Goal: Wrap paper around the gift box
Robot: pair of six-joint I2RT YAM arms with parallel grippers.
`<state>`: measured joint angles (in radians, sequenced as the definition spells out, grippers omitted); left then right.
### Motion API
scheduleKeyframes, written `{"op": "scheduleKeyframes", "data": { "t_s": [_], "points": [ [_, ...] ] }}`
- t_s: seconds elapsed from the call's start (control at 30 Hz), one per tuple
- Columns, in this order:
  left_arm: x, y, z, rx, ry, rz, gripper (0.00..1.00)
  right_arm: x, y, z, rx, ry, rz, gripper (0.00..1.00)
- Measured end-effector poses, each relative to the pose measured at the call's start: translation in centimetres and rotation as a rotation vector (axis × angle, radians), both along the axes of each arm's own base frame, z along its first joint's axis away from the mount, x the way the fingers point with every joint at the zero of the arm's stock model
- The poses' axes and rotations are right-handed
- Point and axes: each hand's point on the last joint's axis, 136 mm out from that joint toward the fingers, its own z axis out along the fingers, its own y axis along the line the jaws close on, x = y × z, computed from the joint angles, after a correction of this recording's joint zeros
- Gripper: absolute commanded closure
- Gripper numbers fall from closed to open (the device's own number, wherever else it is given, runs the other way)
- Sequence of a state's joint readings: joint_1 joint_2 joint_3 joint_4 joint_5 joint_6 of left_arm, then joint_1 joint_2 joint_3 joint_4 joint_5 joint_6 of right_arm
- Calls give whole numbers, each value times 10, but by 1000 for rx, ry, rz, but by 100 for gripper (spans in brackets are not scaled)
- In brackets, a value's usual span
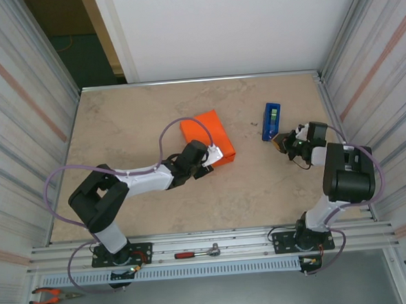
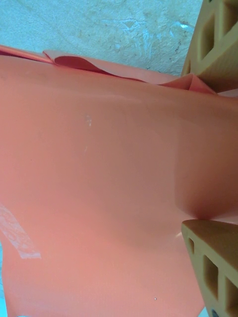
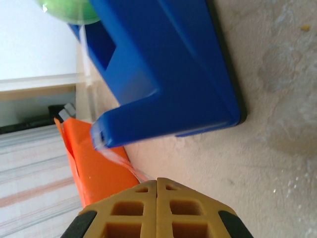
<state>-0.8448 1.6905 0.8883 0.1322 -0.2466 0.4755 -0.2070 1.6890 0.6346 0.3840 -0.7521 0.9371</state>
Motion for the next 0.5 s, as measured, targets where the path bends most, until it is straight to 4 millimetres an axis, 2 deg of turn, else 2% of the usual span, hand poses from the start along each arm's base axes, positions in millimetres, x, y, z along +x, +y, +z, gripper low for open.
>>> {"op": "scheduleKeyframes", "data": {
  "t_s": [0.2,0.33,0.5],
  "points": [
    [0,0,0,1,-1,1,35,17,7,-11,52,-22,-5,100],
    [0,0,0,1,-1,0,35,11,19,-31,94,52,-2,100],
    [0,0,0,1,-1,0,36,7,23,-29,102,57,10,100]
  ]
}}
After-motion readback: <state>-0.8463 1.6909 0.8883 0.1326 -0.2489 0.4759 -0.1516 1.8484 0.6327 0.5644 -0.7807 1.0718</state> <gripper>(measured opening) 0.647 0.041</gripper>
